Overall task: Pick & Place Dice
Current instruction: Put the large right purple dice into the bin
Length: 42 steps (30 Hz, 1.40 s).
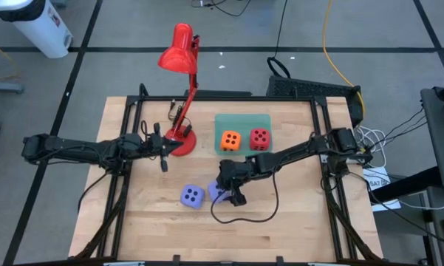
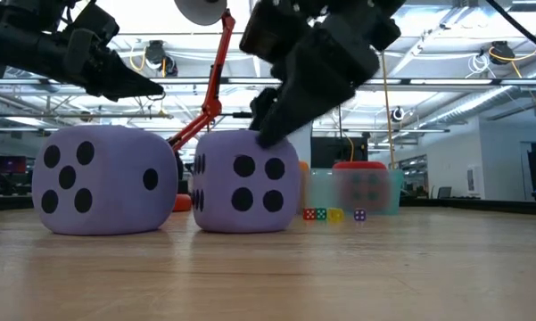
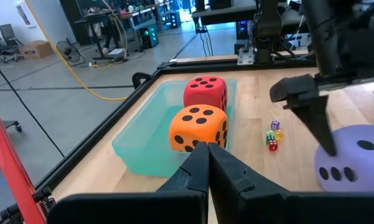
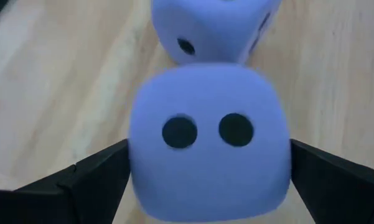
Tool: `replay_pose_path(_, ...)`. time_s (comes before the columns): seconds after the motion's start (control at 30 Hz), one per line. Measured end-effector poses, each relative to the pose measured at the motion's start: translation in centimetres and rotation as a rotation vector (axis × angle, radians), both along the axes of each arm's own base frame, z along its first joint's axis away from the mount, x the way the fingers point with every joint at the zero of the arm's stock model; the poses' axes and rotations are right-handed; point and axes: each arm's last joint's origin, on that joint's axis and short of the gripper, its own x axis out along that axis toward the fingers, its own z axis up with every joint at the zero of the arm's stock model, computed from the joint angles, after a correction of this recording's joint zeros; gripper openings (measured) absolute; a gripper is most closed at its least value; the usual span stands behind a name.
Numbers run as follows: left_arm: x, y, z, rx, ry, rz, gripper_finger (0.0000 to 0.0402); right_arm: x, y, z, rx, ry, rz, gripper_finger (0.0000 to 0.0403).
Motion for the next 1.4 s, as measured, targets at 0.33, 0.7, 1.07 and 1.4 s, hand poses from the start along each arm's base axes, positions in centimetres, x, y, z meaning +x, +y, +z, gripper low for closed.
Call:
replay_pose_path(0.33, 0.0, 0.0, 0.0, -0.002, 0.004, 0.000, 0.0006, 0.9, -0.4, -1.9, 0.008, -0.004, 0.004, 0.0400)
replay_pose_path(0.7, 0.0, 0.0, 0.0, -0.006, 0.003, 0.002, 0.0006, 1.6, -0.3, -1.0, 0.043, -0.107, -0.011, 0.0379)
replay_pose_path(1.07, 0.0, 0.0, 0.0, -0.003, 0.003, 0.002, 0.0006, 1.3, -0.4, -1.3, 0.039, -0.058, -0.015, 0.0361)
replay_pose_path(1.4, 0.0, 0.0, 0.0, -0.002, 0.004, 0.002, 0.0006, -1.2, -1.3, 6.3, 0.047, -0.209, -0.051, 0.0355)
